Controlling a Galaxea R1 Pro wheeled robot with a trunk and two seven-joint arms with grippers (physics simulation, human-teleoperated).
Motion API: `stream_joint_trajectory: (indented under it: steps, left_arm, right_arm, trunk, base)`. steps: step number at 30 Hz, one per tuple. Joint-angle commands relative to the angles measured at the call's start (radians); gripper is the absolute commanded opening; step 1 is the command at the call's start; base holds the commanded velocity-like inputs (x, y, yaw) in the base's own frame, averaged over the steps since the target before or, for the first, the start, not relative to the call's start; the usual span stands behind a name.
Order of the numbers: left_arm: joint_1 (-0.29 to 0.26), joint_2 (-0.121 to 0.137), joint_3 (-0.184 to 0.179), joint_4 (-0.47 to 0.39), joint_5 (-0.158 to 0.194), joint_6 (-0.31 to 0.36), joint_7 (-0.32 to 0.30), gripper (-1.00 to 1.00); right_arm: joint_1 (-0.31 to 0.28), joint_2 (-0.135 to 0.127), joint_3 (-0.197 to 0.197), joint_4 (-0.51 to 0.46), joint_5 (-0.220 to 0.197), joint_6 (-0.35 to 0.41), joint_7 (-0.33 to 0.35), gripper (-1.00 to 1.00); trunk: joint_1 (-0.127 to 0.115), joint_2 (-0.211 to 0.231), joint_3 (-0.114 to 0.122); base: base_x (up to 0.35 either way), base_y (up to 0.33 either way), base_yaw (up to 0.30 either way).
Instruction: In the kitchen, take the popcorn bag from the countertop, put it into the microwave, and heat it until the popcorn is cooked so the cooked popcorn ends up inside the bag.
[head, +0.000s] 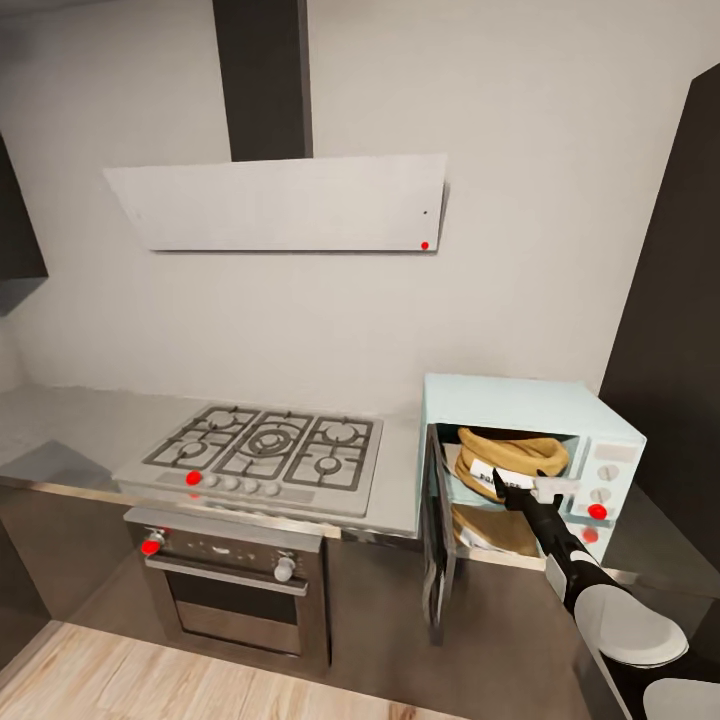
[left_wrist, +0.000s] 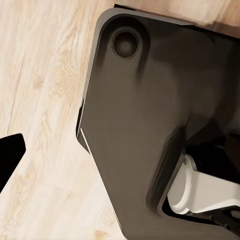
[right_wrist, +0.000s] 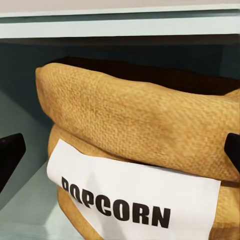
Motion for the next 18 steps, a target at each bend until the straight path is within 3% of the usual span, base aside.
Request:
stream_joint_trajectory:
  steps: [1,5,12,18]
  left_arm:
    - [0.001,0.000,0.004,-0.003,0.000,0.004,0.000,1.00]
    - [0.001,0.000,0.004,-0.003,0.000,0.005,0.000,1.00]
    - [0.001,0.000,0.004,-0.003,0.000,0.005,0.000,1.00]
    - [0.001,0.000,0.004,-0.003,0.000,0.005,0.000,1.00]
  right_arm:
    - [-0.001,0.000,-0.008,0.000,0.002,-0.002,0.009,1.00]
    - [-0.001,0.000,-0.008,0.000,0.002,-0.002,0.009,1.00]
    - [-0.001,0.000,-0.008,0.000,0.002,-0.001,0.009,1.00]
    - [-0.001,0.000,-0.008,0.000,0.002,-0.001,0.009,1.00]
  trunk:
    - [0.000,-0.001,0.000]
    - [0.000,-0.001,0.000]
    - [0.000,-0.001,0.000]
    - [0.000,-0.001,0.000]
  base:
    - [0.002,0.000,0.000]
    - [0.029,0.000,0.000]
    - [0.277,0.000,0.000]
    - [0.048,0.000,0.000]
